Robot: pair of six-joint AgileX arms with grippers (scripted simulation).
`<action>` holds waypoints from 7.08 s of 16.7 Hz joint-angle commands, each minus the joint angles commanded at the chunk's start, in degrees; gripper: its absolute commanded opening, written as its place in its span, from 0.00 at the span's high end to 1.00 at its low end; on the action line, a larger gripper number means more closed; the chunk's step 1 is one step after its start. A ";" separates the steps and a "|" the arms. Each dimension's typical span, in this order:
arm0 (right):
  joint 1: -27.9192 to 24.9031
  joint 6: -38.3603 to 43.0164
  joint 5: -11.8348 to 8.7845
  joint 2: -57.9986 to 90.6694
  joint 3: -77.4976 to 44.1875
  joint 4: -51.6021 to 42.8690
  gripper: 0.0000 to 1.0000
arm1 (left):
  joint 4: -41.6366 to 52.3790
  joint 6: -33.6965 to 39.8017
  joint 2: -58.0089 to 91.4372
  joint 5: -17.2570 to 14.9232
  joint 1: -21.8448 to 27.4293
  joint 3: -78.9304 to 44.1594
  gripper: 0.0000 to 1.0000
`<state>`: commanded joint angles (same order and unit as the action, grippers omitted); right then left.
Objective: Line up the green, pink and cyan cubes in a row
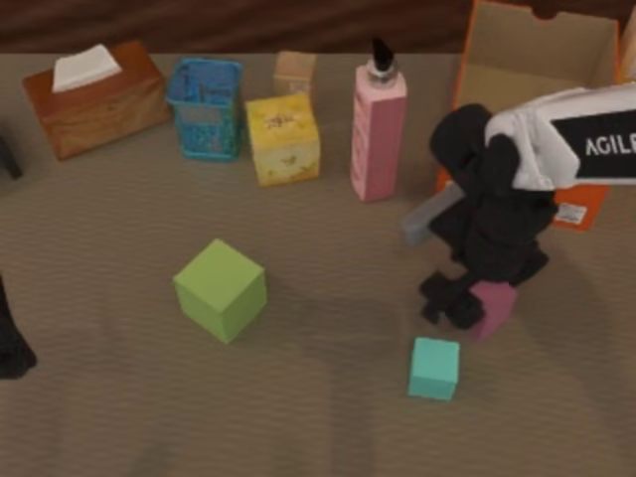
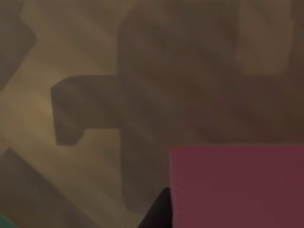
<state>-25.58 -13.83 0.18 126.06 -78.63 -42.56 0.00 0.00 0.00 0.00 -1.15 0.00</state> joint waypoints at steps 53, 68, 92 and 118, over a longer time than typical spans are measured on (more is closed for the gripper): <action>-19.18 59.85 0.88 -5.80 -10.17 -15.35 1.00 | 0.00 0.00 0.00 0.00 0.00 0.00 0.00; -19.75 59.99 0.98 -2.19 -4.52 -5.86 0.55 | 0.00 0.00 0.00 0.00 0.00 0.00 0.00; -20.24 60.12 0.94 -6.99 -11.90 -18.36 0.00 | 0.00 0.00 0.00 0.00 0.00 0.00 0.00; 11.67 24.60 5.43 -88.03 55.17 18.60 0.00 | 45.62 -9.21 86.73 -0.25 19.41 -65.02 0.00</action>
<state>-13.91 10.77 5.61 38.03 -23.46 -23.96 45.62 -9.21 86.73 -0.25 18.26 -65.02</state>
